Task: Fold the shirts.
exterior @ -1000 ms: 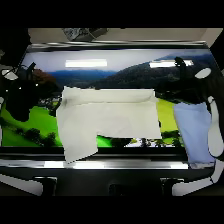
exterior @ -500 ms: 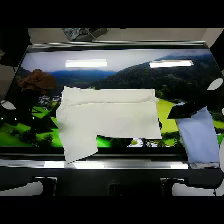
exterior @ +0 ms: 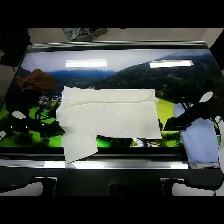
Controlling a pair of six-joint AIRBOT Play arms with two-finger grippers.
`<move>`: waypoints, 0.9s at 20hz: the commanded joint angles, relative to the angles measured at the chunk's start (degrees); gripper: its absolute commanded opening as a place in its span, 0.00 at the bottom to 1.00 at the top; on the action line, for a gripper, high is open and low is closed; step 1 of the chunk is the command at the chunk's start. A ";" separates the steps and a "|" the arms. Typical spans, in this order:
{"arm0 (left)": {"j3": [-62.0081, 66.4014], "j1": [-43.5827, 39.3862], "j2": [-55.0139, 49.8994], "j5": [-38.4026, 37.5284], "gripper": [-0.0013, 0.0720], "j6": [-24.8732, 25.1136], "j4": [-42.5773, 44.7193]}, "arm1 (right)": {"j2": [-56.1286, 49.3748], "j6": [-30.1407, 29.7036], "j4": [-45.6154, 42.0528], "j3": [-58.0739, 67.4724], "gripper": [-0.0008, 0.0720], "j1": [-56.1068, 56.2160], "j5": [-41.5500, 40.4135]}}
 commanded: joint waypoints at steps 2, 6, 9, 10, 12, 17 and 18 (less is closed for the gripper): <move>-0.17 -0.72 -0.44 0.55 0.23 -0.13 -0.42 | 0.00 -0.55 1.53 -5.97 0.78 -0.02 -3.04; 4.37 1.27 1.44 -4.59 0.06 2.49 -0.07 | 0.00 -1.75 1.49 -7.39 0.78 -0.02 -3.63; 6.64 2.08 1.95 -6.08 0.06 2.47 0.00 | 0.00 -1.73 1.55 -7.54 0.78 0.00 -4.37; 6.64 2.08 1.90 -6.21 0.07 2.47 0.00 | -0.02 -1.73 1.66 -7.65 0.79 0.00 -4.50; 6.78 2.49 1.92 -6.99 0.12 2.51 0.07 | 0.00 -1.73 2.45 -7.69 0.80 0.00 -4.90; 6.75 2.84 1.73 -7.17 0.06 2.47 0.24 | -0.37 -0.79 6.95 -10.88 0.80 0.00 -9.70; 6.75 2.78 1.73 -7.15 0.06 2.49 0.24 | -0.57 -0.26 8.07 -12.31 0.80 0.00 -10.78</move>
